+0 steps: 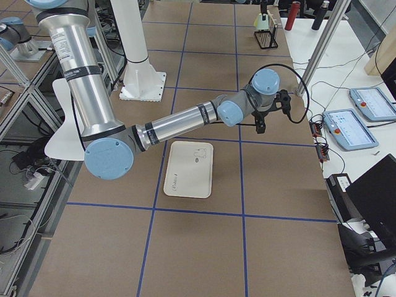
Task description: Left arm grabs green cup and hands to right arm on tray
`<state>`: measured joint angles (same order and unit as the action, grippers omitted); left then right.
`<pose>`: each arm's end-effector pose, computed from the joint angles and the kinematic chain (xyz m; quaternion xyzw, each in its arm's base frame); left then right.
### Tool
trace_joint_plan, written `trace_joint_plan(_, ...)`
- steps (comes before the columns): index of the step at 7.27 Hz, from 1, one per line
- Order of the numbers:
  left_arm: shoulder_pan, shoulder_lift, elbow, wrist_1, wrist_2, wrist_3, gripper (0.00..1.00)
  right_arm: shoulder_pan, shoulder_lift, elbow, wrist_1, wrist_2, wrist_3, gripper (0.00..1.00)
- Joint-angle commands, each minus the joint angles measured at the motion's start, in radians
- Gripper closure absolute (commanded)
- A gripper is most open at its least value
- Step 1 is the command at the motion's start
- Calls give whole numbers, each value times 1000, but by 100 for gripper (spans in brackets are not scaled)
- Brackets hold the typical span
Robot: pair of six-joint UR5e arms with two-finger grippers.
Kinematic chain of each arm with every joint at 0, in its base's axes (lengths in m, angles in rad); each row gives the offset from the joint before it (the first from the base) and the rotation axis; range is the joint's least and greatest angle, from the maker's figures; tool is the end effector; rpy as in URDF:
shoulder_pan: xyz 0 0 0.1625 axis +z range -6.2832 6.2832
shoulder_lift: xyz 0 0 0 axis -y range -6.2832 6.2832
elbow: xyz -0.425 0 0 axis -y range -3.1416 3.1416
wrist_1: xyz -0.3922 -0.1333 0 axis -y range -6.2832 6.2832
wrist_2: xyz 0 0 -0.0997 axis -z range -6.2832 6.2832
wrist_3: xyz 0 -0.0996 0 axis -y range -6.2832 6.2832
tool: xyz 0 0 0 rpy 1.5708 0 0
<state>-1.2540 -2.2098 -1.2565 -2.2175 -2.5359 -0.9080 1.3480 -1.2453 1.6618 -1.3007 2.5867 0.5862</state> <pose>0.1780 -0.7080 0.3282 0.1025 0.5735 -0.0210 0.8125 -0.0862 -0.6007 0.3839 0.0901 -0.5368 -0.0123 0.8388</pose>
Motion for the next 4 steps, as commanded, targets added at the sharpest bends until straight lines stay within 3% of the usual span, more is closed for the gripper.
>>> trace_joint_plan(1,24,16,-4,-163,-21,-185,100,-46,59,44,3,-44,245,2)
trace_joint_plan(2,25,30,-6,-225,-20,-234,100,-85,72,103,4,-147,379,3)
trace_joint_plan(3,25,32,-11,-269,-21,-286,100,-166,84,137,79,-293,540,2)
trace_joint_plan(4,39,32,-27,-307,-21,-345,100,-237,84,115,289,-375,728,2)
